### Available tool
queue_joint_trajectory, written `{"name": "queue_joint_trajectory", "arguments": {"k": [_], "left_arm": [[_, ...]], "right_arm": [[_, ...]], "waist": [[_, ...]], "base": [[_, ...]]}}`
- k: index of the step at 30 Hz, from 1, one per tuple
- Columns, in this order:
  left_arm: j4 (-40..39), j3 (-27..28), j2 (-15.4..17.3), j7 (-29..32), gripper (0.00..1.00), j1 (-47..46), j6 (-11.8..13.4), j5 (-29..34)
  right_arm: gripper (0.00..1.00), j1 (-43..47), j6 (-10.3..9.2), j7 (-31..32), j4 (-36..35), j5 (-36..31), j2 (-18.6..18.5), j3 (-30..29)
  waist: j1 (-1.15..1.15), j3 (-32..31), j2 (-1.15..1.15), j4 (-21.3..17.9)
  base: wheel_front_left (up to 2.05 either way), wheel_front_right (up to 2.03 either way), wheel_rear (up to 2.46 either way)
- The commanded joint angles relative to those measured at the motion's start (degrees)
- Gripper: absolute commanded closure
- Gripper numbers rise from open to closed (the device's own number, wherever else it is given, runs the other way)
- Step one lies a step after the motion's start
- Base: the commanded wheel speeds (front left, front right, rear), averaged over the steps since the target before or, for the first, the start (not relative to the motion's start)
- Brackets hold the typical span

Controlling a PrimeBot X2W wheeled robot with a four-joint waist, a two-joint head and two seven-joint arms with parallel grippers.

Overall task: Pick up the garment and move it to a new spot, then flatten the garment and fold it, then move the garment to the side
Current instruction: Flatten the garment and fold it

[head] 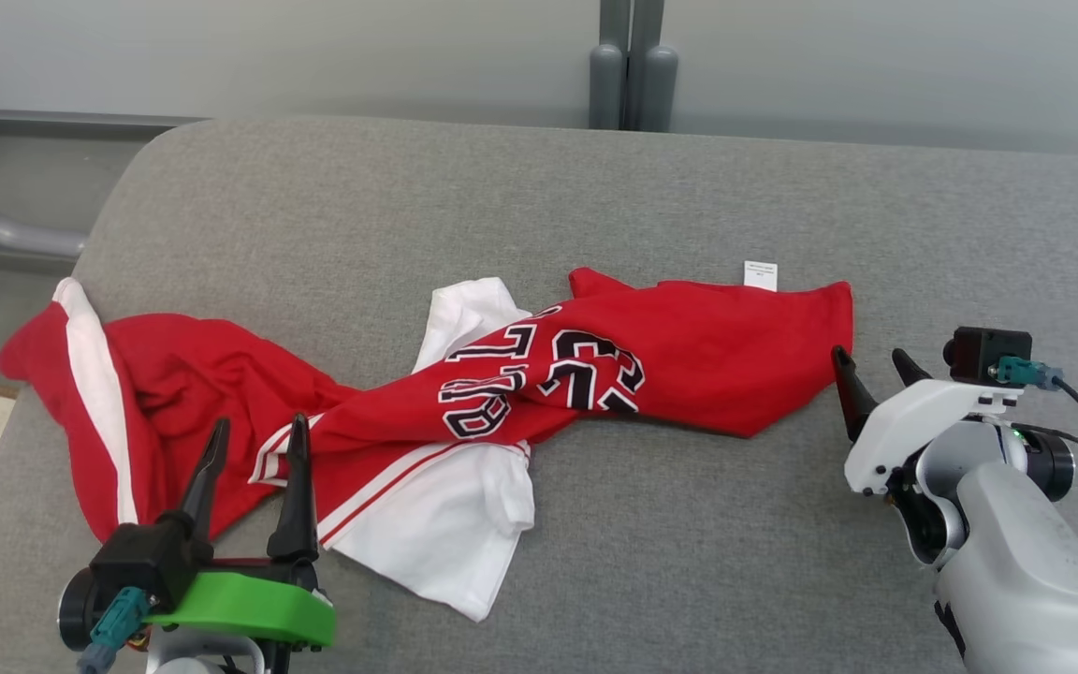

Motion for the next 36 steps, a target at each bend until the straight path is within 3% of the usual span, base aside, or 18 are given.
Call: {"name": "queue_joint_trajectory", "arguments": {"k": [1, 7, 8, 13, 19, 27, 31, 36], "left_arm": [[0.43, 0.51, -0.42, -0.18, 0.0, -1.2, -0.53, 0.31], [1.71, 1.86, -1.84, -0.18, 0.0, -1.66, -2.05, 1.68], [1.91, 2.15, -2.09, -0.18, 0.0, -1.66, -2.3, 1.88], [2.87, 3.07, -2.92, -0.18, 0.0, -1.35, -3.22, 2.84], [3.29, 3.54, -4.16, -0.18, 0.0, -0.88, -4.43, 3.5], [3.56, 3.91, -6.52, -0.12, 0.0, -2.13, -6.13, 4.28], [4.16, 3.89, -8.24, -0.12, 0.0, -3.73, -7.31, 4.41], [5.09, 3.12, -9.92, -0.12, 0.0, -6.09, -8.6, 4.12]], "right_arm": [[0.0, -1.45, 0.03, 1.52, 1.99, 0.53, -0.16, -0.41], [0.02, -4.29, 0.03, 4.06, 7.22, 3.97, 0.36, -0.18], [1.0, -4.4, 0.03, 3.88, 7.57, 4.81, 0.25, 0.07], [1.0, -5.08, 0.03, 1.51, 7.55, 7.44, -0.57, 1.7], [1.0, -6.81, 0.03, -2.04, -0.13, 11.6, -2.17, 5.73], [1.0, -13.14, 0.03, 4.4, -10.22, 16.46, -6.89, 7.6], [1.0, -19.65, 0.03, 8.38, -9.08, 18.83, -8.69, 6.4], [1.0, -28.13, 0.03, 11.69, -1.4, 19.65, -9.26, 6.24]], "waist": [[0.0, 1.84, 0.0, 2.12], [0.0, 2.65, 0.0, 3.75], [0.0, 2.67, 0.0, 3.87], [0.0, 2.14, 0.0, 4.05], [0.0, 1.75, 0.0, 4.6], [0.0, 5.0, 0.0, 7.91], [0.0, 8.73, 0.0, 11.44], [0.0, 12.59, 0.0, 16.09]], "base": [[0.0, 0.0, 0.0], [0.0, 0.0, 0.0], [0.0, 0.0, 0.0], [0.0, 0.0, 0.0], [0.0, 0.0, 0.0], [0.0, 0.0, 0.0], [0.0, 0.0, 0.0], [0.0, 0.0, 0.0]]}}
